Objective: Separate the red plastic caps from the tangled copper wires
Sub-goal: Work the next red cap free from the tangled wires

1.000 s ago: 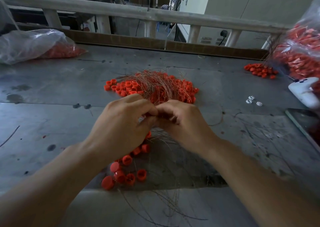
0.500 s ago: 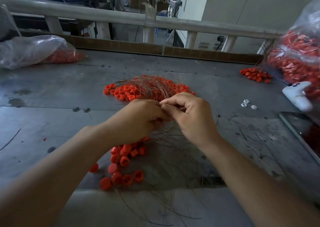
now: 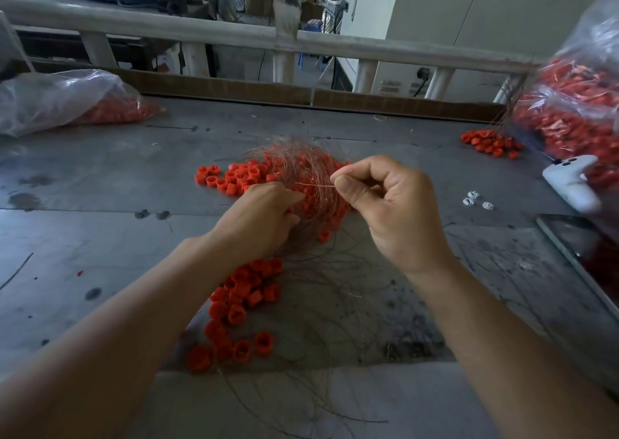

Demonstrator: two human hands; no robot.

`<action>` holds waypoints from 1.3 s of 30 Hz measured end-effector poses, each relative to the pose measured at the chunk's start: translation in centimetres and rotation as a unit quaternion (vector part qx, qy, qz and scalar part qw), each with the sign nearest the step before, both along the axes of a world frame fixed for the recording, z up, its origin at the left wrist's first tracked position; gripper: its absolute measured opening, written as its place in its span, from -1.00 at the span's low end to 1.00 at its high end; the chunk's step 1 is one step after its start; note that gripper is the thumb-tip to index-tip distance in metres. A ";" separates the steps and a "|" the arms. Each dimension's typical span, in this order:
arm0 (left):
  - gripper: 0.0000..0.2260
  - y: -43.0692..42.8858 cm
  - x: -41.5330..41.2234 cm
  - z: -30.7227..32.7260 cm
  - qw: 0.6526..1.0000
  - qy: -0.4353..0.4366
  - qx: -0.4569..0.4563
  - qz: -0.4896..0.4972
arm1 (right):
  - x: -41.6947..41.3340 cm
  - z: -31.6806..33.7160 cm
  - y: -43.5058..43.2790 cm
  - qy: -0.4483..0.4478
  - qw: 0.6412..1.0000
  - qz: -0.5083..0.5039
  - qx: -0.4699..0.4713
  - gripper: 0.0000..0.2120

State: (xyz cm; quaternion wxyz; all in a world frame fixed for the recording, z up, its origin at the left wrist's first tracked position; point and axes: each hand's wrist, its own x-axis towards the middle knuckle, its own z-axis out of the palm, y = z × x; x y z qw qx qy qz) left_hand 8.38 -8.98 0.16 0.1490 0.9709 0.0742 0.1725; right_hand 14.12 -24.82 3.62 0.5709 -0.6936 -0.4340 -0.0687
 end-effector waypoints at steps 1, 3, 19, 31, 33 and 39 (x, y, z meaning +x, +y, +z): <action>-0.82 0.0 -0.1 0.0 1.000 -0.004 -0.003 0.003 | 0.0 -0.1 0.1 0.005 1.000 -0.003 -0.020 -0.81; -0.82 -0.1 -0.2 0.1 1.000 -0.008 -0.005 0.012 | 0.1 -0.4 0.2 0.014 0.999 -0.012 -0.038 -0.80; -0.84 2.6 -2.7 1.9 0.980 -0.079 -0.105 0.152 | 1.8 -2.6 0.5 -0.088 0.948 -0.033 -0.305 -0.71; -0.74 1.2 -5.7 4.5 0.951 -0.152 -0.224 0.149 | 2.6 -2.2 0.2 -0.105 0.947 -0.147 -0.264 -0.68; -0.70 0.7 -5.8 4.8 0.950 -0.155 -0.244 0.121 | 3.2 -2.1 -0.1 -0.093 0.943 -0.177 -0.266 -0.71; -0.66 0.1 -5.8 4.6 0.954 -0.148 -0.247 0.082 | 4.0 -2.1 -0.6 -0.046 0.940 -0.217 -0.260 -0.86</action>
